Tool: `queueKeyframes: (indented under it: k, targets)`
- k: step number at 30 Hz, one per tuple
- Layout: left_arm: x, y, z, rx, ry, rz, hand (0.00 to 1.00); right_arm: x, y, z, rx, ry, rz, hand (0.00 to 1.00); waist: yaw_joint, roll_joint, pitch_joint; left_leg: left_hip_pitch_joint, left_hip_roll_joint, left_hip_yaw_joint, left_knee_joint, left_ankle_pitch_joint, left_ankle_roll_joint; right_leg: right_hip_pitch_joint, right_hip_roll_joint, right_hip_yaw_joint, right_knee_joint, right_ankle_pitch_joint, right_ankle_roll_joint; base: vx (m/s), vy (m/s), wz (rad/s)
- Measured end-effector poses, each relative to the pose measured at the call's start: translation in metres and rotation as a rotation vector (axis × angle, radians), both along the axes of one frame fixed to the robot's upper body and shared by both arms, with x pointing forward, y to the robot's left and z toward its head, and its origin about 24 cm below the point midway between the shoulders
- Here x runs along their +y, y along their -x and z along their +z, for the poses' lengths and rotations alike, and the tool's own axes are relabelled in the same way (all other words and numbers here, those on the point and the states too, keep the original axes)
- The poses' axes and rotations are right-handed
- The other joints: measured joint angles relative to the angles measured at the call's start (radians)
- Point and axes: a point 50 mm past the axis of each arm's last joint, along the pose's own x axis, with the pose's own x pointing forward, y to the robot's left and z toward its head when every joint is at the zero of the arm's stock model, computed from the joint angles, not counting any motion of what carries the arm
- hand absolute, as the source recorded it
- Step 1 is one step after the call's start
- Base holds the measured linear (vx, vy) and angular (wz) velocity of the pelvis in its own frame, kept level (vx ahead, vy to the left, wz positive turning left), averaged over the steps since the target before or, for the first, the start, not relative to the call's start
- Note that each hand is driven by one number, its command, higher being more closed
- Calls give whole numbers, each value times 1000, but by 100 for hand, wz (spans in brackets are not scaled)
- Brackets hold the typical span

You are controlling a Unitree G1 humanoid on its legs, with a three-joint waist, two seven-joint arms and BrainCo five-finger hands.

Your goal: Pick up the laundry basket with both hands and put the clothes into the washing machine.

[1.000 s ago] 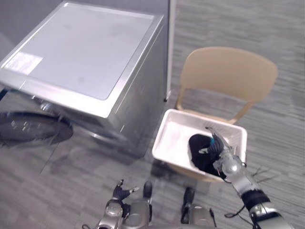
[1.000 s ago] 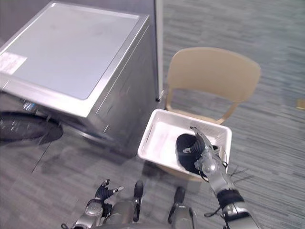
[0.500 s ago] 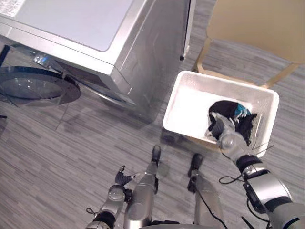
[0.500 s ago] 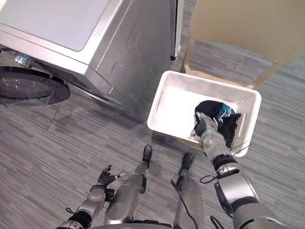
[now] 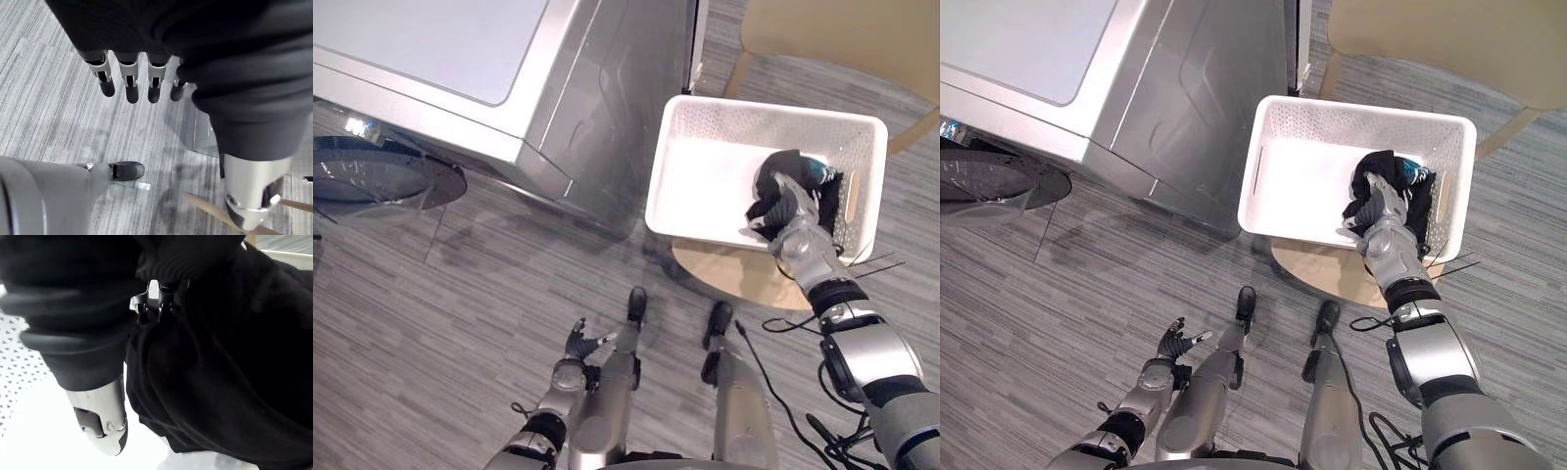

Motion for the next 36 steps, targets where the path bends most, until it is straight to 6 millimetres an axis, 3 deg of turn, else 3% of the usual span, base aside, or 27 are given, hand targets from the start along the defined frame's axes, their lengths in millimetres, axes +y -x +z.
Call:
queueKeyframes:
  k: [2,10,22,27,30,33,36]
  targets:
    - [-3,-4,3,-12,6,-2,0,3,2,11,-89,-13,4,0,0,1,21,5,1,6,2,1,1,-2,1,7,6,0,-1,21,-55,-9]
    - [-5,-5,5,-29,18,7,0,1,17,3,-176,-78,-30,0,1,0,37,45,1,5,0,0,1,33,3,17,6,-1,-1,21,-45,-2]
    - [0,5,-1,-1,2,20,0,-8,26,10,-269,-205,-74,0,-7,-3,37,63,9,11,-21,7,10,46,15,28,-12,6,-2,-27,-36,-2]
    - [12,10,-4,15,-25,32,0,-8,22,28,-326,-254,-51,0,-9,-15,38,62,17,23,-21,7,10,51,27,37,-40,24,-4,9,-38,-9]
    - [17,11,-5,17,-22,59,0,-10,15,48,-362,-268,-32,0,-6,-21,41,61,22,35,-21,7,10,52,36,46,-60,39,-9,11,-38,-12]
    - [18,11,-5,17,-26,57,0,-17,6,65,-336,-230,-18,0,-7,-26,44,57,24,36,-21,7,10,52,40,46,-70,44,-10,3,-24,-2]
    - [20,11,-5,18,-27,54,0,-23,0,70,-279,-206,-21,0,-3,-26,44,51,25,36,-21,7,10,52,43,44,-80,49,-9,11,-33,0]
